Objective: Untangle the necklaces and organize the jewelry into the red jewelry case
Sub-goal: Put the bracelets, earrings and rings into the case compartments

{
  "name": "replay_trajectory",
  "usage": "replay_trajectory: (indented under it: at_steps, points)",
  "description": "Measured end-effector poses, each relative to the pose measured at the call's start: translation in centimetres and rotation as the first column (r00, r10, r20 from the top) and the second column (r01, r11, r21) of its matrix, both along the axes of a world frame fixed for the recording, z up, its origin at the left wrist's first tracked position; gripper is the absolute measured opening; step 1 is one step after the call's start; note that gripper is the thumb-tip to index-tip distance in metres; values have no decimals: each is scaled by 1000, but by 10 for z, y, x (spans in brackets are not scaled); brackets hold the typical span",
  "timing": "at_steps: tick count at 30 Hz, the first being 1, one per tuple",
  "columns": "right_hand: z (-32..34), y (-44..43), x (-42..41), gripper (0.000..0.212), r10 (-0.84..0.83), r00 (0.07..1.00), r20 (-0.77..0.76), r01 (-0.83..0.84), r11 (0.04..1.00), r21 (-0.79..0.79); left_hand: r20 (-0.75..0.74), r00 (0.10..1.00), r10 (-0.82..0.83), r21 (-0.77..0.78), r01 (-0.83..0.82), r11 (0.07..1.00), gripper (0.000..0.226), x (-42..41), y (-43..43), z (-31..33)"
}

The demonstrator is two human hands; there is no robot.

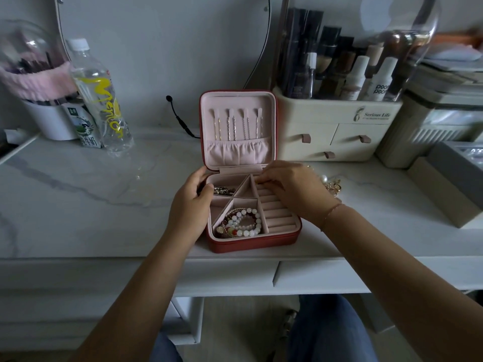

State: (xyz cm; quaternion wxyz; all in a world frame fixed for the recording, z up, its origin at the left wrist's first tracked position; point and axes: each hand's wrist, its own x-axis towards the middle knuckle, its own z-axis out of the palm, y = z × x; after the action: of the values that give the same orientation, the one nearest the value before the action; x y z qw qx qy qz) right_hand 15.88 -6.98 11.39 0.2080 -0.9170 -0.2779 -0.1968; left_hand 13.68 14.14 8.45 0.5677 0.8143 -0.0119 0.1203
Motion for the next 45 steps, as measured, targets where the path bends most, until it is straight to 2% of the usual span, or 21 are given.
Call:
replay_trajectory:
  at_steps: [3, 5, 8, 10, 12, 18, 20, 23, 31, 40, 45]
  points:
    - [2, 1, -10, 26, 20, 999, 25, -20, 1000, -22, -4, 1000, 3, -8, -3, 1000, 42, 1, 1, -1]
    - [0, -7, -12, 23, 2, 1000, 28, -4, 999, 39, -4, 1000, 1, -12, -1, 1000, 42, 1, 2, -2]
    - [-9, -40, -13, 14, -237, 971, -4, 231, 942, 245, 1, 1000, -3, -17, 3, 1000, 42, 1, 1, -2]
    - [-11, -67, -15, 10, -393, 911, -124, 411, 842, 349, -2, 1000, 4, -20, -4, 1000, 41, 1, 1, -2]
    - [-10, -85, -18, 8, -439, 867, -238, 498, 785, 368, -2, 1000, 11, -20, -11, 1000, 41, 2, 1, -2]
    - [-9, -88, -8, 14, -440, 866, -236, 480, 865, 146, -7, 1000, 15, -31, -15, 999, 40, 1, 0, -2]
    - [-9, -83, -5, 17, -474, 865, -166, 483, 876, 14, -10, 1000, 14, -34, -14, 999, 40, 1, -1, -1]
    - [-7, -75, -5, 22, -476, 876, -80, 473, 879, -61, -9, 1000, 17, -20, -17, 1000, 41, 1, 0, -2]
    - [-8, -59, -7, 22, -438, 898, -43, 424, 886, -188, 5, 1000, 10, -21, -10, 1000, 41, 1, 0, -2]
    - [-8, -57, -6, 4, -446, 893, -54, 431, 885, -177, 10, 1000, 5, -11, -5, 1000, 41, 2, 1, -3]
    - [-7, -56, -5, 36, -531, 847, -35, 518, 838, -170, 17, 1000, -8, -15, 8, 1000, 42, 3, 2, -4]
